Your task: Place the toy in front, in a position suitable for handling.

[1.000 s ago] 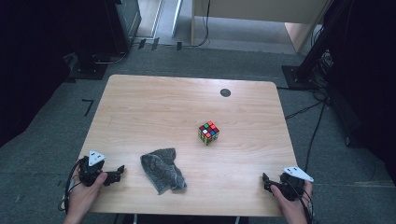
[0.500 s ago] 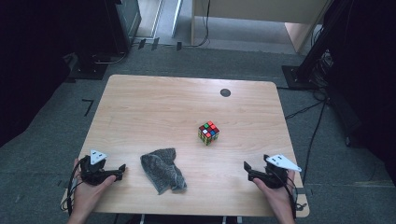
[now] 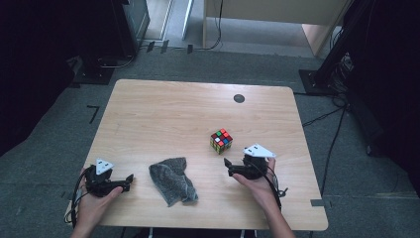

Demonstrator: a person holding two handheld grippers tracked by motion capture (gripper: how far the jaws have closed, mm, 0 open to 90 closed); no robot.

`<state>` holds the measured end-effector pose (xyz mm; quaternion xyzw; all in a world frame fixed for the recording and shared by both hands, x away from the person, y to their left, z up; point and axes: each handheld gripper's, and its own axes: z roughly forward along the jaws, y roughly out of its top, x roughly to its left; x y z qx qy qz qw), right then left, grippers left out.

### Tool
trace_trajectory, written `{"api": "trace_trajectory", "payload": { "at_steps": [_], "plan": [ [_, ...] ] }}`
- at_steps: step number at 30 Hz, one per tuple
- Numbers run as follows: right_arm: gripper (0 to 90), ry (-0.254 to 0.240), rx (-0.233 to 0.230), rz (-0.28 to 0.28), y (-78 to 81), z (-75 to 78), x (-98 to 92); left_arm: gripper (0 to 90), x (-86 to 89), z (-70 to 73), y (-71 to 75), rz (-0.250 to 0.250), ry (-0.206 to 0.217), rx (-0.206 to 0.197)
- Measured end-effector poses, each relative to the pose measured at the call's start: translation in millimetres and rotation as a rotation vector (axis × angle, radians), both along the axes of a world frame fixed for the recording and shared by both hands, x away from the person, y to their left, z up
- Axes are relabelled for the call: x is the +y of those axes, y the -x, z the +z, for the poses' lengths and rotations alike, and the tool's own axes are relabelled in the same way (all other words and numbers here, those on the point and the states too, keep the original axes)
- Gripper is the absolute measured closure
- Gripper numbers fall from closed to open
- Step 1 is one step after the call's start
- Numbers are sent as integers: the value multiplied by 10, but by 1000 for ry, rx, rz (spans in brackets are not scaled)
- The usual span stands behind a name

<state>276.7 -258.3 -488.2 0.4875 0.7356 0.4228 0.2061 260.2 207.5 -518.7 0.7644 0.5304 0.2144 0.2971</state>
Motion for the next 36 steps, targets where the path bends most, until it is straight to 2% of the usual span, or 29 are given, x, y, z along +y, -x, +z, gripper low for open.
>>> {"api": "trace_trajectory", "payload": {
  "at_steps": [6, 10, 11, 16, 21, 24, 25, 26, 28, 29, 31, 33, 36],
  "plan": [
    [95, -9, 14, -6, -202, -101, 137, 0, -3, 0, -9, -3, 0, 0],
    [94, 12, 31, -17, -279, -194, 189, 0, -3, 0, -11, -4, 0, 0],
    [93, 28, 32, -30, -341, -262, 219, 0, -4, 0, -11, -4, 0, 0],
    [93, 56, 31, -13, -480, -280, 283, 0, -4, -1, -5, -8, 0, -1],
    [109, 92, 26, -24, -593, -297, 344, 0, -3, -1, -3, -9, 0, -1],
    [153, 108, 14, -31, -610, -297, 369, 0, -3, -1, -3, -9, 0, -1],
    [194, 123, 10, -41, -610, -308, 386, 0, -4, -1, -3, -9, 0, -1],
    [282, 171, -19, -39, -577, -313, 431, 0, -5, 0, -1, -9, 0, -2],
    [310, 196, -29, -30, -557, -318, 460, 0, -8, 6, 3, -17, -7, -3],
    [327, 195, -30, -30, -546, -314, 467, 0, -14, 11, 8, -16, -16, -8],
    [345, 160, -40, -29, -518, -294, 457, 47, -31, 34, 30, -4, -30, -34],
    [347, 162, -42, -38, -483, -273, 454, 66, -55, 70, 55, -12, -13, -53],
    [348, 148, -63, -40, -395, -205, 428, 66, -147, 158, 113, -73, 26, -102]
  ]
}}
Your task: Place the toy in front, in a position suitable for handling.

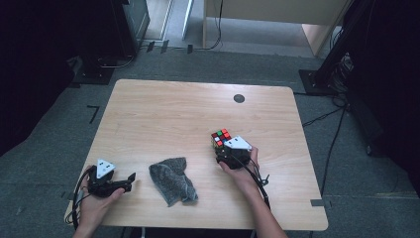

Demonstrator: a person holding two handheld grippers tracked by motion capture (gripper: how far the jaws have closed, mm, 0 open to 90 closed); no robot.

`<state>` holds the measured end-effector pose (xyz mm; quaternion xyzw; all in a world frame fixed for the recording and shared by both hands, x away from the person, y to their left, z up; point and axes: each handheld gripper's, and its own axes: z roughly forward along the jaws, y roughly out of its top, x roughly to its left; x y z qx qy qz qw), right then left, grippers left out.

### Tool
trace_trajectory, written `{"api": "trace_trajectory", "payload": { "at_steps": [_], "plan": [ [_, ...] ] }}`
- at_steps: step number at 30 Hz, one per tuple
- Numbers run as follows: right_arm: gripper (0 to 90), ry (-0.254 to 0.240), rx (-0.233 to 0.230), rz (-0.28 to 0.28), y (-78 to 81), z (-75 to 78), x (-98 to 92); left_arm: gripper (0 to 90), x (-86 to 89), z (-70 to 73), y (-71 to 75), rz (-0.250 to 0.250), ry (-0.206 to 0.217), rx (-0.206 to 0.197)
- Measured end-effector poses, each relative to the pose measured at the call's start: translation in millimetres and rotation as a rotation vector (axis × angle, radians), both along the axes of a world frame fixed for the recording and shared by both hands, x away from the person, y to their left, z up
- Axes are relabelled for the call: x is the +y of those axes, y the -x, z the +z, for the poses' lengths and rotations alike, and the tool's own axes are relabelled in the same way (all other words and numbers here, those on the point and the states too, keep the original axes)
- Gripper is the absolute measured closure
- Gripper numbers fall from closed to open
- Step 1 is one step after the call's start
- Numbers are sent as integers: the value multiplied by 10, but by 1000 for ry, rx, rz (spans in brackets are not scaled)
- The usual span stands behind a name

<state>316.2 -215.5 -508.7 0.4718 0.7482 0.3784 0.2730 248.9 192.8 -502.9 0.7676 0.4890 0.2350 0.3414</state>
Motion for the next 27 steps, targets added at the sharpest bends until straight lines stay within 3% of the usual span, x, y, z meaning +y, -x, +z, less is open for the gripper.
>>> {"api": "trace_trajectory", "payload": {
  "at_steps": [4, 9, 10, 12, 14, 16, 20, 22, 25, 27],
  "plan": [
    [348, -17, -16, 24, 155, 137, -38, 73, -265, 141, 65, -105, 9, -65],
    [348, -34, -16, 57, 350, 264, -94, 80, -524, 295, 134, -220, 84, -90],
    [348, -36, -15, 59, 387, 281, -104, 145, -573, 319, 153, -245, 91, -100],
    [348, -31, -14, 60, 459, 309, -118, 160, -679, 342, 180, -312, 104, -99],
    [348, -27, -13, 63, 527, 332, -127, 160, -795, 325, 190, -367, 107, -80],
    [348, -22, -12, 68, 600, 361, -122, 160, -915, 265, 179, -388, 75, -67],
    [348, -14, -19, 88, 771, 445, -100, 151, -1088, 144, 84, -378, 39, 10],
    [348, -10, -35, 101, 870, 475, -96, 145, -1150, 94, 44, -398, 51, 45],
    [348, 34, -36, 121, 939, 479, -68, 148, -1229, 14, -2, -394, 12, 89],
    [348, 20, -29, 125, 955, 458, -60, 190, -1257, -27, -19, -378, -19, 99]
  ]
}}
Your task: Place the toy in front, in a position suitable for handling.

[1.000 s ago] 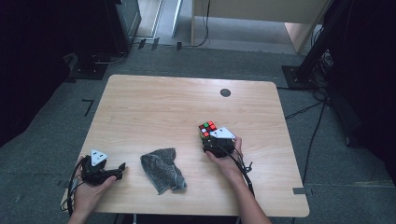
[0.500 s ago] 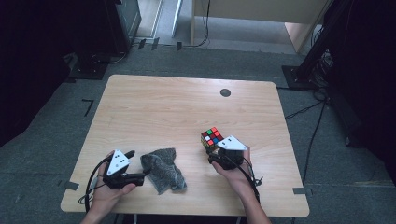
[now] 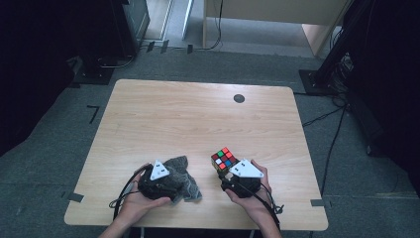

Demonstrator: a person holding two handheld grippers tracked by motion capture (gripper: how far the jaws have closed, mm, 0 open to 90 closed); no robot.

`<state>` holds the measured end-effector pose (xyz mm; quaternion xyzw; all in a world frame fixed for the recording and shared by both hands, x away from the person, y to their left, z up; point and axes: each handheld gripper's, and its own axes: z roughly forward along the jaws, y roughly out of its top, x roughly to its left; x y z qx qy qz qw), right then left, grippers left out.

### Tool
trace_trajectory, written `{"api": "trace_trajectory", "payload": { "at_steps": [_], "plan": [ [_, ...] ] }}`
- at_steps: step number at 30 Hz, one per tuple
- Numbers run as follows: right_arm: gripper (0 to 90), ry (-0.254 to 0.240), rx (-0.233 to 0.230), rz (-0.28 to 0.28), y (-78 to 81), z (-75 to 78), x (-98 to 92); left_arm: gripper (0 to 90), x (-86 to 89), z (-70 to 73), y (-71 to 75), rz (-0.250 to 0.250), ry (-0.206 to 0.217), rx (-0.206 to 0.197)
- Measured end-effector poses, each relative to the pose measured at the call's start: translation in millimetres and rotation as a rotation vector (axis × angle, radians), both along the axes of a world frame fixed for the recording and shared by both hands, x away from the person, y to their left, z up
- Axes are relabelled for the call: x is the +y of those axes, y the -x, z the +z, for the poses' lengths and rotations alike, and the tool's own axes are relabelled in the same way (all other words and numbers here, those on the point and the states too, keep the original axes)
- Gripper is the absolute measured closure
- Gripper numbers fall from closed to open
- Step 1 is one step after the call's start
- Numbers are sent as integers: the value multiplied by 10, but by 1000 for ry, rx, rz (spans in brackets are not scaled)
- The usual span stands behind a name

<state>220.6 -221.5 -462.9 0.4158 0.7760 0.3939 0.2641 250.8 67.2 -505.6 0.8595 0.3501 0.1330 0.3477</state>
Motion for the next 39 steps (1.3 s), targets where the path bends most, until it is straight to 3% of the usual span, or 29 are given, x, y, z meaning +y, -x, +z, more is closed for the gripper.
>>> {"api": "trace_trajectory", "payload": {
  "at_steps": [2, 4, 6, 8, 9, 11, 14, 15, 16, 17, 20, 21, 24, 26, 28, 32, 34, 36, 37, 38, 39],
  "plan": [
    [348, -7, 12, 5, 8, -38, 7, 272, -29, -14, 15, 7, -26, -29],
    [348, -13, 18, 16, 25, -70, 11, 413, -44, -7, 28, 24, -33, -62],
    [348, -24, 13, 25, 34, -77, 5, 594, -20, 12, -4, 27, -8, -50],
    [348, -32, 1, 30, 48, -68, 9, 677, 15, 62, -55, 24, 30, -37],
    [348, -34, -3, 30, 55, -61, 19, 693, 33, 118, -70, 23, 64, -42],
    [348, -32, -16, 41, 69, -53, 37, 705, 65, 277, -82, 33, 175, -65],
    [348, -31, -22, 61, 82, -55, 91, 704, 93, 594, -66, -16, 403, -128],
    [349, -27, -20, 70, 82, -61, 119, 704, 93, 594, -66, -16, 403, -128],
    [349, -22, -16, 75, 86, -67, 147, 702, 51, 748, -39, -71, 465, -145],
    [348, -19, -19, 80, 86, -73, 170, 701, -7, 824, -17, -119, 477, -141],
    [349, -2, -15, 110, 115, -89, 284, 690, -163, 853, 47, -181, 468, -120],
    [349, 0, -17, 119, 130, -89, 325, 684, -223, 829, 76, -180, 448, -125],
    [350, 12, -41, 153, 170, -69, 416, 663, -380, 737, 110, -157, 343, -159],
    [350, 66, -53, 147, 191, -84, 470, 659, -404, 720, 101, -127, 287, -181],
    [351, 78, -65, 165, 203, -113, 489, 660, -372, 699, 67, -74, 230, -209],
    [351, 89, -80, 165, 205, -129, 500, 661, -235, 648, -24, 9, 236, -180],
    [351, 83, -75, 156, 202, -131, 499, 659, -253, 651, 21, -25, 258, -179],
    [351, 85, -70, 155, 201, -142, 516, 645, -334, 675, 103, -95, 268, -185],
    [351, 85, -70, 155, 201, -142, 516, 635, -334, 675, 103, -95, 268, -185],
    [351, 93, -73, 161, 217, -150, 550, 626, -434, 697, 178, -123, 225, -223],
    [351, 96, -72, 159, 223, -151, 557, 626, -460, 701, 191, -117, 199, -242]
  ]
}}
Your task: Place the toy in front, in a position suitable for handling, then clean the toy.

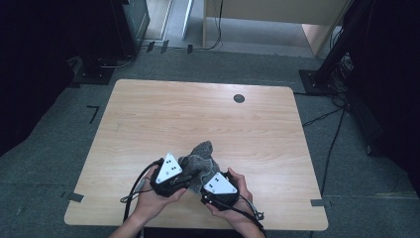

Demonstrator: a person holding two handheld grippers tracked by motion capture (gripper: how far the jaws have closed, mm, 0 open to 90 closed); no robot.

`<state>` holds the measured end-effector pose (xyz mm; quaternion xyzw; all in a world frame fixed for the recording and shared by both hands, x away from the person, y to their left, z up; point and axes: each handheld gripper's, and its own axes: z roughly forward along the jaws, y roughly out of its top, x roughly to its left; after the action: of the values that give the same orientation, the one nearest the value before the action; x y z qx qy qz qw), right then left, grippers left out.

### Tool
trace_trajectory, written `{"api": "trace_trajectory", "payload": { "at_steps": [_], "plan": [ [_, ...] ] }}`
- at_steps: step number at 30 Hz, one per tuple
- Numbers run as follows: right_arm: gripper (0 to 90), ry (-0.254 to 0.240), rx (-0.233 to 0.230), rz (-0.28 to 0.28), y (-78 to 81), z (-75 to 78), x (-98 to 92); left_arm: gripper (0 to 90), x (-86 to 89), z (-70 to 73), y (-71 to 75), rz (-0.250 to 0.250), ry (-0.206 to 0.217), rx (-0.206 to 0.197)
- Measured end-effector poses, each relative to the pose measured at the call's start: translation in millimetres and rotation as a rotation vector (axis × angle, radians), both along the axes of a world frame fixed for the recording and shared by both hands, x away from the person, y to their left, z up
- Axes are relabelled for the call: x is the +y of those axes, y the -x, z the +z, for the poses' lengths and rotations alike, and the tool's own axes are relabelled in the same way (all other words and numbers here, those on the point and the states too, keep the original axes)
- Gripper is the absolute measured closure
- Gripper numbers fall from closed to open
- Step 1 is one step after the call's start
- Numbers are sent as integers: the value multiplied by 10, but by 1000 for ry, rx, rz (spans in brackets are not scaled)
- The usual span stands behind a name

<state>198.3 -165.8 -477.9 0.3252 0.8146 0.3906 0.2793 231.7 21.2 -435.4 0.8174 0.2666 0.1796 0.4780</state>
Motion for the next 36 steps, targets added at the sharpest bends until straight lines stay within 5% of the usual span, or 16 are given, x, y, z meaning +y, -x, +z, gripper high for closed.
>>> {"api": "trace_trajectory", "payload": {
  "at_steps": [1, 5, 8, 10, 11, 15, 17, 21, 23, 26, 30, 33, 36],
  "plan": [
    [351, 7, -6, 4, 6, -1, 4, 627, 4, 0, -10, 12, -8, -6],
    [351, -2, -14, 2, 19, 23, -32, 637, 167, -19, -158, 88, 36, 71],
    [351, -19, -11, 11, 13, 36, -44, 638, 156, 8, -106, 27, 81, 84],
    [351, -14, -14, 19, 15, 37, -15, 629, 43, 38, -7, -18, 47, 43],
    [351, -7, -18, 18, 17, 33, 2, 627, 1, 56, 17, -6, 20, 28],
    [351, -36, -17, 8, 17, 49, -31, 634, 101, 56, -109, 50, 27, 53],
    [351, -35, -19, 0, 25, 51, -61, 640, 211, 31, -195, 79, 73, 105],
    [351, -71, -28, -2, 29, 63, -100, 650, 198, 111, -112, -15, 128, 93],
    [350, -88, -19, 1, 28, 72, -90, 645, 115, 151, -42, -44, 111, 58],
    [350, -68, -30, 9, 50, 76, -61, 641, 96, 119, -77, 15, 55, 40],
    [350, -64, -27, 5, 56, 73, -90, 643, 245, 97, -183, 89, 94, 98],
    [350, -84, -25, -1, 37, 80, -96, 640, 160, 166, -63, -11, 121, 80],
    [350, -79, -25, 5, 42, 77, -62, 634, -39, 184, 77, -54, 31, 17]
  ]
}}
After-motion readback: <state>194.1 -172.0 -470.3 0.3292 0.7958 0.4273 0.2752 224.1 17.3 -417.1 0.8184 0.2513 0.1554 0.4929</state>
